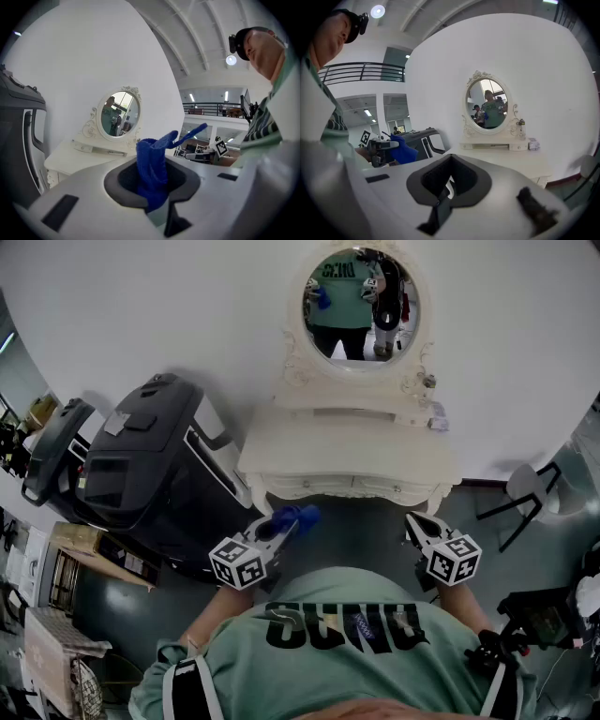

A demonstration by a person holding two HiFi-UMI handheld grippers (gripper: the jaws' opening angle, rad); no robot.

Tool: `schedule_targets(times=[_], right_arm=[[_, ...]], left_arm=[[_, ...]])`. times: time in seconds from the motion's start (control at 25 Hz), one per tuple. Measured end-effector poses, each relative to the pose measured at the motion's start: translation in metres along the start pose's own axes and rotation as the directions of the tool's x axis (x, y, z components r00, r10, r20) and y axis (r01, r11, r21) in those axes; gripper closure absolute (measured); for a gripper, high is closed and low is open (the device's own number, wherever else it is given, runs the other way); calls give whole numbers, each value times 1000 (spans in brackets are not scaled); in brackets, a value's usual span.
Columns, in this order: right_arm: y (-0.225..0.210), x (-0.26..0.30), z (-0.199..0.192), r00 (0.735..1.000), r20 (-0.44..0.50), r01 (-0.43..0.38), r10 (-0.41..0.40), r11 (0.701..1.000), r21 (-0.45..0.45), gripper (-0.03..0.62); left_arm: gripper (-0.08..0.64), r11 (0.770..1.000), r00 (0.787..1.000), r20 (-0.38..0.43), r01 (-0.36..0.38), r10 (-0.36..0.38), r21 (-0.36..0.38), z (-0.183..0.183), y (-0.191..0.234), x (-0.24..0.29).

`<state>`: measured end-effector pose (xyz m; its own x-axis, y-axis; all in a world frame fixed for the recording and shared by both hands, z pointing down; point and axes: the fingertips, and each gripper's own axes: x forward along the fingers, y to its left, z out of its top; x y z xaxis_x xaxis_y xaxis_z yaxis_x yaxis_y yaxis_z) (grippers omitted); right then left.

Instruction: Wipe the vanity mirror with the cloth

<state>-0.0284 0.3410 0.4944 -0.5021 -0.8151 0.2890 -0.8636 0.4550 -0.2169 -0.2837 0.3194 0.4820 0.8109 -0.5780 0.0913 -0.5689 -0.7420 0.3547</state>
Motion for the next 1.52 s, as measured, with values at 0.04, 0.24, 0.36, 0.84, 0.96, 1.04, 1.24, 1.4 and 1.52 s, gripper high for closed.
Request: schedule_targets(times=[0.04, 0.24, 0.36, 0.84, 0.96, 1.04, 1.24, 1.4, 1.52], right_arm=[[-4, -1, 1, 1000, 2, 0, 0, 1000, 0, 586], [-25, -7, 3, 1000, 7, 2, -2, 1000, 10, 586], [-38, -14, 2, 1000, 11, 4, -4, 1000, 8, 586], [-94, -44, 7, 996, -31, -82, 83, 997, 4, 584], [-114, -46, 7, 994, -38, -100, 100, 995, 0, 584], [-128, -44, 6, 993, -40, -110, 111, 994, 5, 584], [-135, -16, 2, 988, -60, -142, 144, 989, 39, 584], [-143, 30, 14, 988, -67, -136, 138, 990, 37, 584], [-150, 75, 32, 992, -60, -110, 112, 994, 24, 584]], left_arm=[[480, 1000, 1000, -3, 0, 0, -1, 0, -1, 4], [480, 1000, 1000, -9, 3, -3, -1, -1, -10, 26], [480, 1000, 1000, -15, 0, 0, -4, -4, -16, 39], [480, 998, 999, -24, -32, 30, -56, -23, -60, 104], [480, 998, 999, -28, -22, 20, -66, -30, -71, 129], [480, 998, 999, -31, -18, 16, -64, -34, -75, 144], [480, 996, 997, -57, -47, 43, -70, -31, -53, 153], [480, 996, 998, -50, -38, 34, -78, -17, -9, 168], [480, 997, 999, -47, 5, -8, -74, 1, 36, 186]])
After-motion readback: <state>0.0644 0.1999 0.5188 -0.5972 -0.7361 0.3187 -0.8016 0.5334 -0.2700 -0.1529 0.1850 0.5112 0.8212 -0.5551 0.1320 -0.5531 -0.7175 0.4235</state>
